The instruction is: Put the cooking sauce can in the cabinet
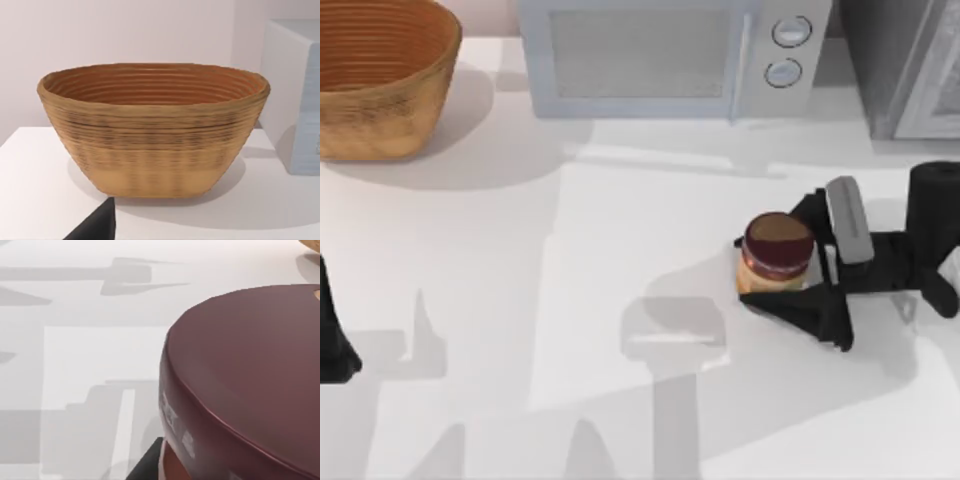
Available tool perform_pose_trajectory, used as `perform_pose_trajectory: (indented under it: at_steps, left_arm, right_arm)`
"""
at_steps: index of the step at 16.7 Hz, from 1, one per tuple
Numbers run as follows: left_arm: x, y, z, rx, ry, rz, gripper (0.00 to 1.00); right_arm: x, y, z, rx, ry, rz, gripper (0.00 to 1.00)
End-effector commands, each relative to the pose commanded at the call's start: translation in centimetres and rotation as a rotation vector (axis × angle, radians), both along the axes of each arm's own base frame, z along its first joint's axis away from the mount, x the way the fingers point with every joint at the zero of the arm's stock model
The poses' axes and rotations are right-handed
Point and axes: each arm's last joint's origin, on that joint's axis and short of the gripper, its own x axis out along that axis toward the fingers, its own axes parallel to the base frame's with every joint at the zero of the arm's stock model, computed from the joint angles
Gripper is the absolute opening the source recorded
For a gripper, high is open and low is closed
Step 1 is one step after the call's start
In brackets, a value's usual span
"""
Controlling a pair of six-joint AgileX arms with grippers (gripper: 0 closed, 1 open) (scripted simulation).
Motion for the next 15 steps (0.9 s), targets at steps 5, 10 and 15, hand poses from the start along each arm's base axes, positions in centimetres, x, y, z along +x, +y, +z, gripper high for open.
perform_pose_trajectory:
  at_steps: [5,10,15]
  left_arm:
    - [0.0,0.0,0.0,0.000,0.000,0.000,1.00]
    - [0.0,0.0,0.0,0.000,0.000,0.000,1.00]
    - [0.0,0.0,0.0,0.000,0.000,0.000,1.00]
  right_arm:
    - [0.0,0.0,0.0,0.000,0.000,0.000,0.00]
    - [0.0,0.0,0.0,0.000,0.000,0.000,0.00]
    - [0.5,-0.1,2.0,0.001,0.003,-0.003,0.00]
